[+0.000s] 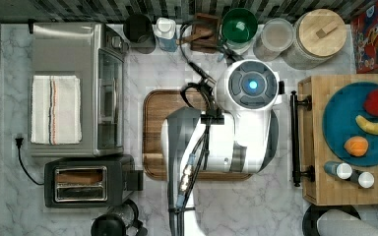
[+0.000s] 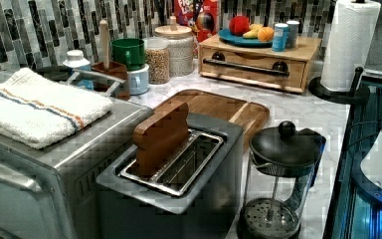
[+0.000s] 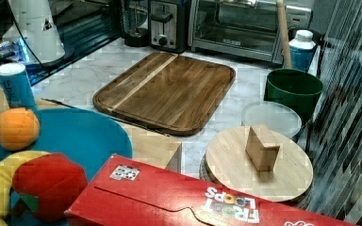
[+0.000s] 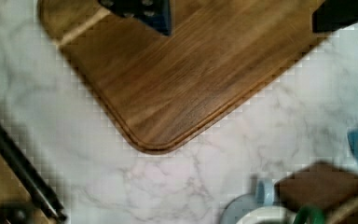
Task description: Open the drawer.
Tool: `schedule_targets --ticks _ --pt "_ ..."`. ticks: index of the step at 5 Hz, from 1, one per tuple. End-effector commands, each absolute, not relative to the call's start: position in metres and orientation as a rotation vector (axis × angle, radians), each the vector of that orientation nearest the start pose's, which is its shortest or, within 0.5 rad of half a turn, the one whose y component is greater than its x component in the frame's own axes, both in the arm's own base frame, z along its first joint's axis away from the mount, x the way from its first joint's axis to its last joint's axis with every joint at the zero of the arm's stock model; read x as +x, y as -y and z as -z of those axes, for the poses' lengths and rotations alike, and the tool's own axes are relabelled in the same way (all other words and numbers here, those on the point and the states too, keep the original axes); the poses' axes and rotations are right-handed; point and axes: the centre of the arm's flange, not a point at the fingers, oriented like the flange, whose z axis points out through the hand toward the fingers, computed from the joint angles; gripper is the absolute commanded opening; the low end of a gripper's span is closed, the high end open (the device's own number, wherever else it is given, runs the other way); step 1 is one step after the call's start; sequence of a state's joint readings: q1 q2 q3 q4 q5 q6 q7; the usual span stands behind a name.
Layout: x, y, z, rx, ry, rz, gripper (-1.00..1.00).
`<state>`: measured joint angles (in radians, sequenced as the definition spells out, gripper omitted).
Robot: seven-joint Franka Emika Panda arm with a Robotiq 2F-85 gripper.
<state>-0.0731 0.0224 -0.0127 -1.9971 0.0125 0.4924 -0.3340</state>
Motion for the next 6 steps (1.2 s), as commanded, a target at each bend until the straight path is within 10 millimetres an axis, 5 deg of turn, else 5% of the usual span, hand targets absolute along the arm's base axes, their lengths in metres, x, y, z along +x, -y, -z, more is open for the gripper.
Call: schedule_targets --ticks 1,3,6 --pt "0.524 0.136 -0.43 -3.109 -0.345 0.124 1.0" --pt "0.522 0.18 -0.416 -3.15 -0.089 0.195 1.0" --pt "0.525 0.221 -0.386 -3.161 0.109 0.239 1.0"
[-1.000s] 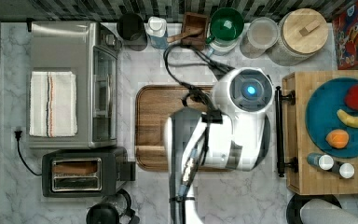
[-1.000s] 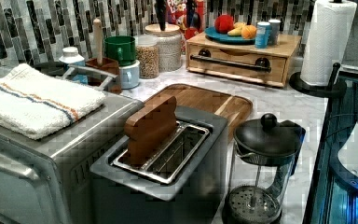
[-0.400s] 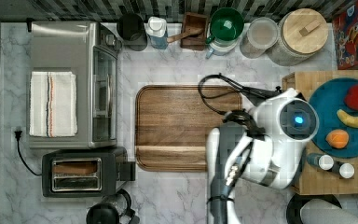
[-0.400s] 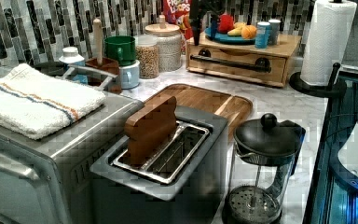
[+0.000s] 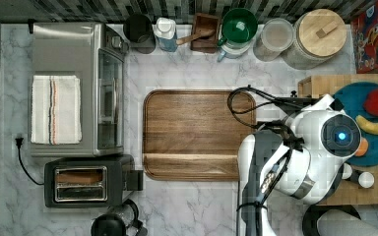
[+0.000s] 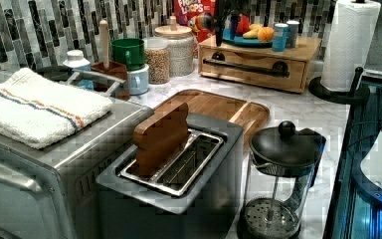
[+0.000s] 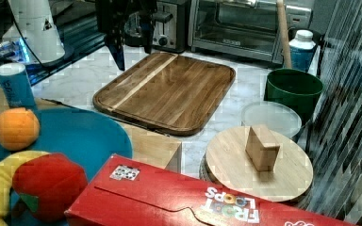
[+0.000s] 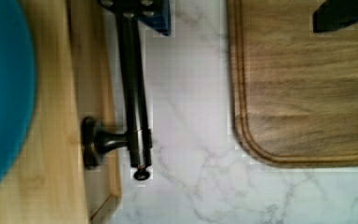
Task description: Open the drawer.
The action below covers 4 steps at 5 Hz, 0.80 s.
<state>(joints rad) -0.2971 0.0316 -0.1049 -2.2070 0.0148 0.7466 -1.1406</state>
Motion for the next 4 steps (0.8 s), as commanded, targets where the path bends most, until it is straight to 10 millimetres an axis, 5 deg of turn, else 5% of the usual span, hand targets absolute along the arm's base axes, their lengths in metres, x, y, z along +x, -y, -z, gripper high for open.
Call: schedule_targets --ticks 1,4 --pt "0.529 0.235 -0.376 -3.182 0.144 0.212 1.0" --pt "0.515 0.267 -0.359 -3.237 0.152 0.256 1.0"
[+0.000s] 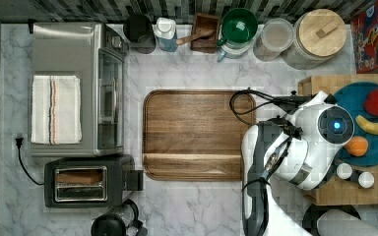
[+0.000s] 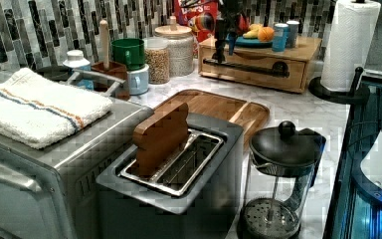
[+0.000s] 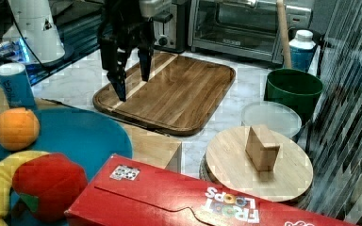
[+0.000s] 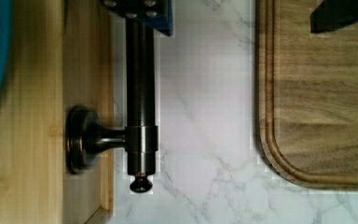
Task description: Open the drawer.
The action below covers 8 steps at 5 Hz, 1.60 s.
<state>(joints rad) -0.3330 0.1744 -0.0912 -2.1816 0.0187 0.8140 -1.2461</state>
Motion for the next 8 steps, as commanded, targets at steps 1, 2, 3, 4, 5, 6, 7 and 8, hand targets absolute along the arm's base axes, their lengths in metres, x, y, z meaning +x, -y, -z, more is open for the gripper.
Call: schedule_targets --ticks 1,2,3,4,5,6,7,8 --pt "0.507 0.28 -0.372 -3.256 0.172 0.217 1.0" --pt "0.507 0.279 -0.366 -3.279 0.191 0.211 1.0" --pt "0.504 0.275 -0.348 -3.251 0.135 0.24 1.0" --pt "0.511 0.274 -0.334 -3.226 0.113 0.172 1.0" --pt "0.508 0.271 -0.316 -3.213 0.09 0.177 1.0" --pt "0.505 0.263 -0.294 -3.205 0.051 0.195 1.0" --pt "0.505 0.258 -0.272 -3.207 0.04 0.23 1.0" --pt "0.508 0.254 -0.263 -3.216 0.059 0.189 1.0"
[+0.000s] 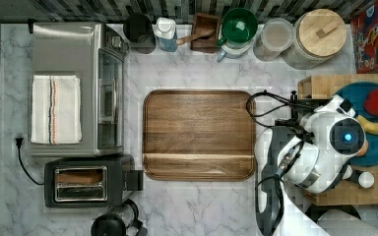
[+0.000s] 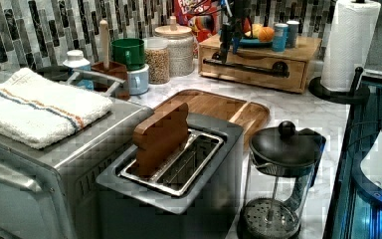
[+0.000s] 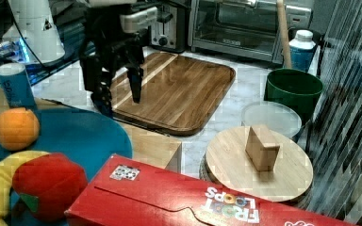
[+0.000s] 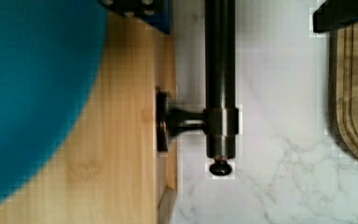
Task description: Open the drawer.
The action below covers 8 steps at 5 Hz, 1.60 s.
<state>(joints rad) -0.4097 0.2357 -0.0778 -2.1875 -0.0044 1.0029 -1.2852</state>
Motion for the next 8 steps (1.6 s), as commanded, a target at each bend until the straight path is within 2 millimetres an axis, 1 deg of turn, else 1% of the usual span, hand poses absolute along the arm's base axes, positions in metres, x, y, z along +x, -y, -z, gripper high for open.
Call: schedule_targets --ticks 1,2,3,4,5,6,7,8 --pt "0.514 0.253 -0.267 -3.23 0.054 0.023 1.0" --pt "0.51 0.252 -0.273 -3.248 0.049 -0.009 1.0" --pt "0.519 0.239 -0.265 -3.194 0.056 -0.04 1.0" --pt "0.518 0.198 -0.257 -3.167 -0.025 0.016 1.0" --pt "0.518 0.154 -0.25 -3.147 -0.075 0.023 1.0" --pt "0.514 0.11 -0.247 -3.132 -0.115 -0.005 1.0" --pt "0.508 0.063 -0.241 -3.107 -0.031 0.003 1.0" --pt "0.498 0.034 -0.248 -3.104 -0.055 0.008 1.0"
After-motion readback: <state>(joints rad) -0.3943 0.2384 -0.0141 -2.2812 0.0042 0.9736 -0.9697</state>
